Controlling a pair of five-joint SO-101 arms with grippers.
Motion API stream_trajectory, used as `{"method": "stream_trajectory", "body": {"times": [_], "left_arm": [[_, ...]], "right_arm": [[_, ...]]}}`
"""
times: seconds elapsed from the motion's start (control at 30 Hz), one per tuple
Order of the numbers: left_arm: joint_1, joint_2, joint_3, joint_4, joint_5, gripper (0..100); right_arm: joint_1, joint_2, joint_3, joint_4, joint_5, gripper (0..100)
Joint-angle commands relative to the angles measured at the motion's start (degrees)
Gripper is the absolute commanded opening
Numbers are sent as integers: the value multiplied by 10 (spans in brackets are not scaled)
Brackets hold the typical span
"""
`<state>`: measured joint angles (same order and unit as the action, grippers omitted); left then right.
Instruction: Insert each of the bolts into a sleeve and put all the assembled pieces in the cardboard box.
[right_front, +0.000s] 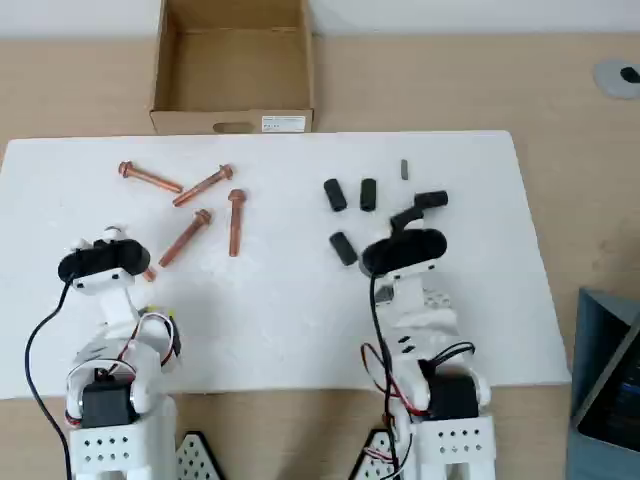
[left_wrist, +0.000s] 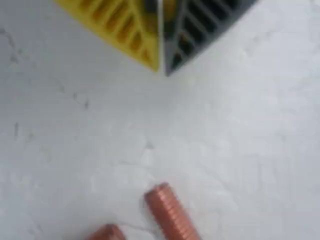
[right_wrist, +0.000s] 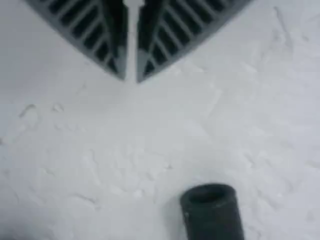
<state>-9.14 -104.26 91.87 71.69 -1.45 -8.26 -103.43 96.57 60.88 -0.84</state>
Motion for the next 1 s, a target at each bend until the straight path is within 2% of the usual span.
{"method": "stream_trajectory", "body": {"times": [0.0,0.87,0.97], "left_arm": [[-5,-2,-4,-11,-1,5],[0,-2,-4,-12,-1,5],[-5,-2,-4,-40,1,5]], "right_arm": [[-6,-65,1,1,4,10],[-6,-65,1,1,4,10],[-6,-65,1,1,4,10]]}}
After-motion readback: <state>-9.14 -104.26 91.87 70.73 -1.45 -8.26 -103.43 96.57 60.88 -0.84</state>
